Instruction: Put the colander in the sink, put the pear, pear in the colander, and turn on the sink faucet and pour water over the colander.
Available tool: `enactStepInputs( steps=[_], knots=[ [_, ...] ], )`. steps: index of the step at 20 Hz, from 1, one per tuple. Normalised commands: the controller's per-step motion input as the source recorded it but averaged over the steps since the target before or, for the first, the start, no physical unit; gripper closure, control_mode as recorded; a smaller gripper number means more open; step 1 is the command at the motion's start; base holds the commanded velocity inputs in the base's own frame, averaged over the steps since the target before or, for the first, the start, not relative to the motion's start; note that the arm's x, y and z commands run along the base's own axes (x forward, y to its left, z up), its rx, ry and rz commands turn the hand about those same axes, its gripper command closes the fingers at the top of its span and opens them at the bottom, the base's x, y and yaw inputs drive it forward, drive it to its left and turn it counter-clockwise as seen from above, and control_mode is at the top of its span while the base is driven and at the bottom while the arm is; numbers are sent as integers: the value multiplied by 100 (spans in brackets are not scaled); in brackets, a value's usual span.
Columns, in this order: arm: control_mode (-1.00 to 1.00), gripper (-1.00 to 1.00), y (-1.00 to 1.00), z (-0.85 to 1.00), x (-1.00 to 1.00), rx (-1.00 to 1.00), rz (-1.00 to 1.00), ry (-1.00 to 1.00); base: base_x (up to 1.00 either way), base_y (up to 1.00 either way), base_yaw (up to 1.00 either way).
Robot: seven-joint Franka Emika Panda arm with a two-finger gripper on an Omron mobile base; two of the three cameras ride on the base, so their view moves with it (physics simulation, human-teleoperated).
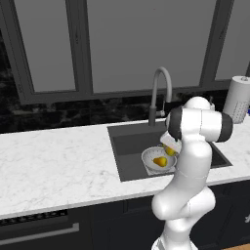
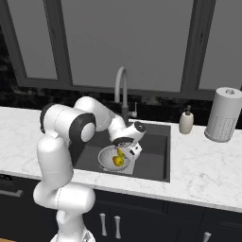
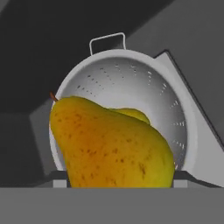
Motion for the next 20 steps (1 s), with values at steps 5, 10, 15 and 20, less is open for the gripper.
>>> enactStepInputs(
  steps=[5,10,15,20],
  knots=[
    [-100,100,0,-43,22,0,10,2,0,0,0],
    [-100,100,0,-47,23,0,10,4,0,0,0],
    [-100,100,0,-43,12,0,8,1,0,0,0],
    [-100,-100,23,-15,-2,0,5,0,0,0,0]
  ],
)
